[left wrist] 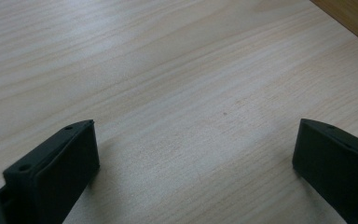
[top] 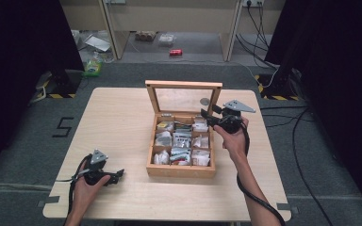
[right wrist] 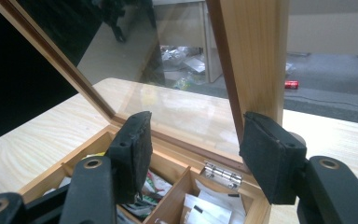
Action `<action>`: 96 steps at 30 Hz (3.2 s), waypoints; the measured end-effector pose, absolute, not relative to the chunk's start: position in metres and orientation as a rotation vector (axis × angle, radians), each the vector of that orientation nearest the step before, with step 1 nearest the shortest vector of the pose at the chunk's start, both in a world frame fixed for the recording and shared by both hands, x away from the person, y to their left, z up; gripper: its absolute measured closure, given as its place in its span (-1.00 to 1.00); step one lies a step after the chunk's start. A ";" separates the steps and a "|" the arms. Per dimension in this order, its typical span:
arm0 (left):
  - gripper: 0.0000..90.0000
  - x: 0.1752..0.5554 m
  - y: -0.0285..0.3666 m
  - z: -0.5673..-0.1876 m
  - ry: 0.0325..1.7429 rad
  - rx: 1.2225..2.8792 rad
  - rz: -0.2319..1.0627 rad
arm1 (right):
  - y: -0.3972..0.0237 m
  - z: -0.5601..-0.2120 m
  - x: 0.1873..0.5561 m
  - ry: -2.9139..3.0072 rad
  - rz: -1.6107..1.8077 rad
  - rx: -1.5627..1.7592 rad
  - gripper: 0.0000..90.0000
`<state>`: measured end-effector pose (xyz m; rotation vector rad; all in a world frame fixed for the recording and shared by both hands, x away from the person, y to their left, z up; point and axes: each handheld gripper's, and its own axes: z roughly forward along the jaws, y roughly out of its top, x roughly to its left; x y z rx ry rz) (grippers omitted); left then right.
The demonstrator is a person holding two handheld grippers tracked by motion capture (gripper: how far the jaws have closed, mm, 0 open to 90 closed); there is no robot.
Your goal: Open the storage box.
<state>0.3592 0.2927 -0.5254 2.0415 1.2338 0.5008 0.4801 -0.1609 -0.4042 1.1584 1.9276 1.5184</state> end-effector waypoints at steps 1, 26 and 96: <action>-1.00 0.359 0.293 -0.525 1.234 2.041 0.501 | -0.161 -0.404 0.482 1.926 1.514 1.159 -0.04; -1.00 0.359 0.293 -0.525 1.233 2.043 0.501 | -0.158 -0.406 0.503 1.923 1.390 1.229 -0.09; -1.00 0.358 0.293 -0.525 1.226 2.047 0.500 | -0.158 -0.428 0.416 2.125 1.357 1.211 -0.14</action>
